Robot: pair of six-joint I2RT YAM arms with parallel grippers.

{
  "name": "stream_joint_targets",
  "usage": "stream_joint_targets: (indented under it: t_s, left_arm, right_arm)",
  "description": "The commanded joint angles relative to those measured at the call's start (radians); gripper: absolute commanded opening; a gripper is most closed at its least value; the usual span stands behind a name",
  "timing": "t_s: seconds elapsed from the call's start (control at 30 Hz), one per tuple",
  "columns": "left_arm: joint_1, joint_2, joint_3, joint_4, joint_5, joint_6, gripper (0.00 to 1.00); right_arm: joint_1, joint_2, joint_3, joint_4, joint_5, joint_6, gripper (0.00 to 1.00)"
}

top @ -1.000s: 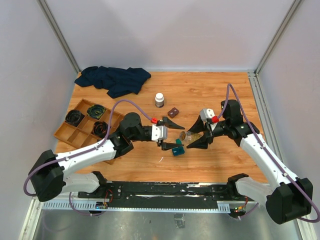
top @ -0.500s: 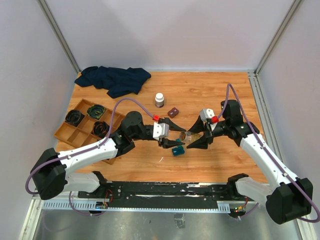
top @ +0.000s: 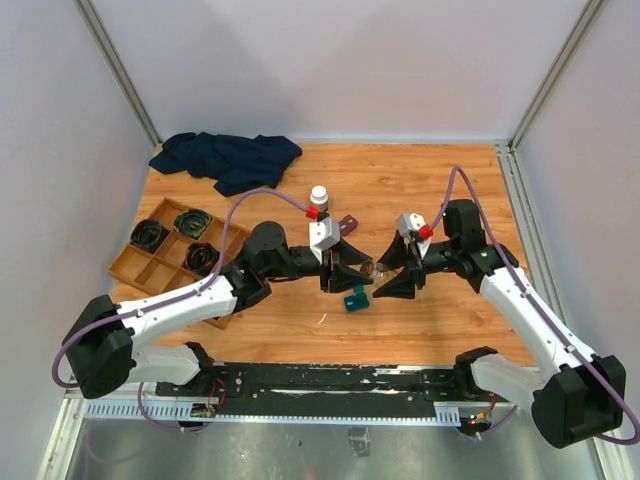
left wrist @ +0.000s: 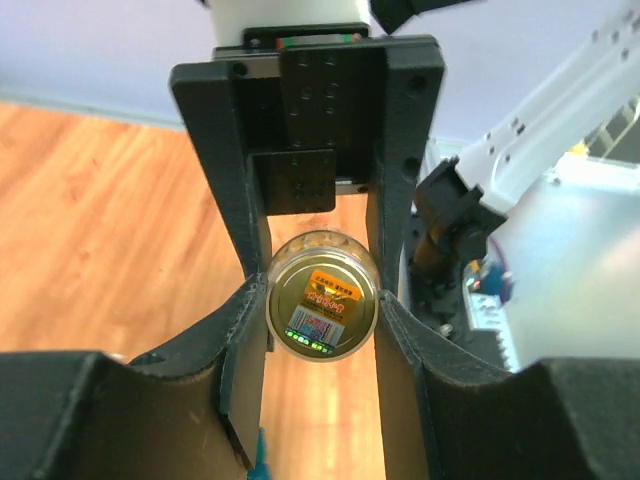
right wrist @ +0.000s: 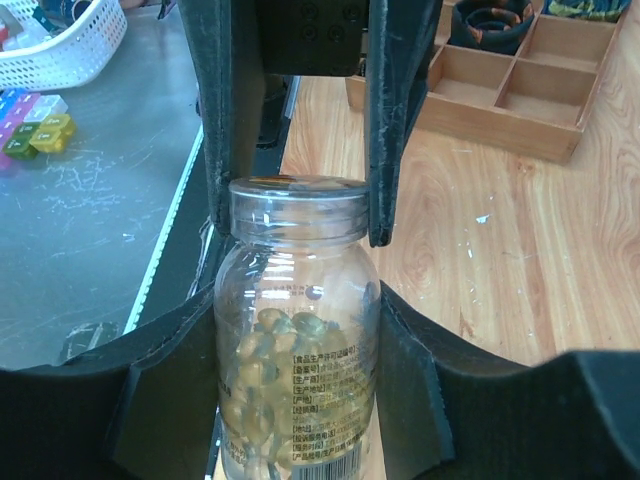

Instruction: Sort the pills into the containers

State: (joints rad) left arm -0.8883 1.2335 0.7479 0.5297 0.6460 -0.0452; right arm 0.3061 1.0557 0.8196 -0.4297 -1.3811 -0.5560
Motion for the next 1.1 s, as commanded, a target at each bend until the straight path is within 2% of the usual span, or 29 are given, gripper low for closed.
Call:
stream_joint_targets:
  t_s: [0.0, 0.07, 0.17, 0.3, 0.47, 0.5, 0.7, 0.8, 1.0, 1.07]
  left_arm:
    - [-0.009, -0.013, -0.02, 0.019, -0.239, -0.549, 0.0]
    - [-0.01, -0.041, -0.065, 0.018, -0.34, -0.714, 0.0]
    - [-0.018, -0.095, -0.103, 0.015, -0.403, -0.809, 0.0]
    - [-0.042, -0.146, -0.12, -0.014, -0.497, -0.8, 0.0]
    - [-0.047, -0.12, -0.093, -0.02, -0.468, -0.806, 0.01]
    - [-0.047, -0.115, -0.086, -0.018, -0.461, -0.807, 0.05]
    - [-0.047, -0.132, -0.07, -0.015, -0.445, -0.783, 0.52]
    - [-0.047, -0.175, -0.096, 0.0, -0.47, -0.73, 0.7]
    - [-0.047, -0.337, -0.224, 0.129, -0.481, -0.542, 0.97]
    - [-0.047, -0.378, -0.266, 0.205, -0.411, -0.416, 0.99]
  right_arm:
    - [-0.02, -0.001, 0.0, 0.097, 0.132, 0.029, 0.01]
    - [-0.019, 0.001, -0.002, 0.108, 0.145, 0.043, 0.01]
    - [-0.025, 0.0, -0.003, 0.116, 0.156, 0.058, 0.01]
    - [-0.031, -0.001, -0.004, 0.127, 0.155, 0.078, 0.01]
    - [-0.031, -0.002, -0.006, 0.128, 0.145, 0.079, 0.01]
    - [-0.031, -0.001, -0.008, 0.128, 0.143, 0.079, 0.01]
    - [-0.031, -0.001, -0.008, 0.127, 0.128, 0.076, 0.01]
    - [-0.032, -0.002, -0.005, 0.113, 0.113, 0.066, 0.01]
    - [-0.037, -0.004, 0.002, 0.073, 0.079, 0.015, 0.01]
    - [-0.041, -0.006, 0.008, 0.042, 0.058, -0.013, 0.0]
